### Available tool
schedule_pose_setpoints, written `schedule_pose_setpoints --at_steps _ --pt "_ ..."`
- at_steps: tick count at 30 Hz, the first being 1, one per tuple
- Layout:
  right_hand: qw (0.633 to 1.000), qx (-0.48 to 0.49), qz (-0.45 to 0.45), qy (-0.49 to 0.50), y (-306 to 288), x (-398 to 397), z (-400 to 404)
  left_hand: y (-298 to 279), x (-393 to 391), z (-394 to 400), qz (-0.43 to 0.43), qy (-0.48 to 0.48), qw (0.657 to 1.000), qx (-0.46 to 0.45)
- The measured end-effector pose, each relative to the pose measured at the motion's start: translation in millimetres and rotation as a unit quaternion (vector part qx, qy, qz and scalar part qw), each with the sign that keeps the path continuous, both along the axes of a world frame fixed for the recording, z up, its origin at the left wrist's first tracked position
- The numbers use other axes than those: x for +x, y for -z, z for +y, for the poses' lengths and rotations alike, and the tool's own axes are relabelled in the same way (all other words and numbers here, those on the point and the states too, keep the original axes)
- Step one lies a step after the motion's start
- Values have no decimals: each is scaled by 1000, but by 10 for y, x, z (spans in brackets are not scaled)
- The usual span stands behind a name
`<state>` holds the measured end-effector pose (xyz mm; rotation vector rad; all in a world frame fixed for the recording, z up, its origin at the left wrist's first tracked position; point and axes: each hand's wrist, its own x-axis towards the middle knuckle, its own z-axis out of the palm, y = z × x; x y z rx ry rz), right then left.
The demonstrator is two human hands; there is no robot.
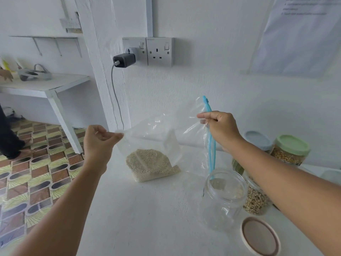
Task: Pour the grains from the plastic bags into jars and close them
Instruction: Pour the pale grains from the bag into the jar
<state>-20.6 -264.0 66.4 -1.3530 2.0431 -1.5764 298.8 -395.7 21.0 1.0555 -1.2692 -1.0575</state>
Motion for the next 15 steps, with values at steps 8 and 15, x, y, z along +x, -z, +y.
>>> schedule_pose_setpoints --at_steps 8,15 --pt "999 12 23 -22 -9 65 -33 -21 -11 -70 -79 41 996 -3" --pt "999 17 1 -28 17 56 -7 213 -29 -23 -17 -19 1000 -12"
